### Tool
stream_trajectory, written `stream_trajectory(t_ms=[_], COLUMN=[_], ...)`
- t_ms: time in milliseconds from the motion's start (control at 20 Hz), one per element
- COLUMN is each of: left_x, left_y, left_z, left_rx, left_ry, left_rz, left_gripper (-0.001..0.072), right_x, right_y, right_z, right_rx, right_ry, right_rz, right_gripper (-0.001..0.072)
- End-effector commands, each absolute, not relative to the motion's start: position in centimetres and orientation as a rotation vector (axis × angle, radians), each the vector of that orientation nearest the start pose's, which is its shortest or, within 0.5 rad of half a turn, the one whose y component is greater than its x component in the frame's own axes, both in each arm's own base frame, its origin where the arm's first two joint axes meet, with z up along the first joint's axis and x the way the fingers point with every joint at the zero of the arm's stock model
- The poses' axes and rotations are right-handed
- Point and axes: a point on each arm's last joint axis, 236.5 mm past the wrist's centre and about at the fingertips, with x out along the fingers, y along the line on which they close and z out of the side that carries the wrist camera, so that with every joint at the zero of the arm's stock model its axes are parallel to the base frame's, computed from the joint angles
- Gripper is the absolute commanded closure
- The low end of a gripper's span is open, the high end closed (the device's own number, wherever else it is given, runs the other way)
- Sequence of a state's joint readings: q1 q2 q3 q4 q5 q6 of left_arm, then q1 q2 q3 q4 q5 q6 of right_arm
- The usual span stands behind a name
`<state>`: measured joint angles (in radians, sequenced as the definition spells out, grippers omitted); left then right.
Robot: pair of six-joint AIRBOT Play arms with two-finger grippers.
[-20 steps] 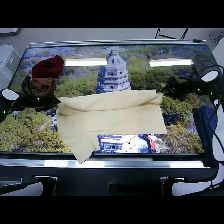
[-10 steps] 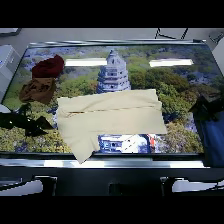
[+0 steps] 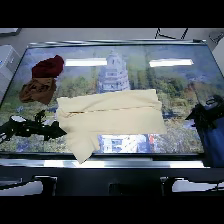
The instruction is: Fold the clothes and pants, and hang the long-sleeved shirts on hangers.
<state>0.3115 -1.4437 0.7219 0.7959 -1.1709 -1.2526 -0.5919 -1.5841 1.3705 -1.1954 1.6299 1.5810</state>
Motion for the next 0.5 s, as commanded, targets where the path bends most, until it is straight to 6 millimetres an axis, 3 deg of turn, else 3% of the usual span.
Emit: stream_trajectory(t_ms=[0,50,200,300,450], left_x=[28.8,28.9,29.0,29.0,29.1], left_y=[-7.8,-7.8,-7.8,-7.8,-7.8], left_z=[-10.9,-10.7,-10.2,-9.7,-9.2], left_rx=[-0.896,-0.888,-0.879,-0.875,-0.867], left_ry=[1.560,1.552,1.536,1.531,1.516], left_rz=[-0.271,-0.277,-0.280,-0.291,-0.295], left_gripper=[0.0684,0.0685,0.0685,0.0685,0.0685], right_x=[30.8,29.9,28.5,29.1,31.3], right_y=[-9.6,-8.4,-4.4,-2.3,-0.6], right_z=[-3.8,-4.8,-8.4,-10.3,-11.0], right_rx=[0.872,0.880,0.837,0.792,0.793], right_ry=[1.682,1.718,1.773,1.752,1.669], right_rz=[-0.077,-0.039,0.035,0.052,0.069], right_gripper=[0.0197,0.0157,0.0152,0.0148,0.0163])
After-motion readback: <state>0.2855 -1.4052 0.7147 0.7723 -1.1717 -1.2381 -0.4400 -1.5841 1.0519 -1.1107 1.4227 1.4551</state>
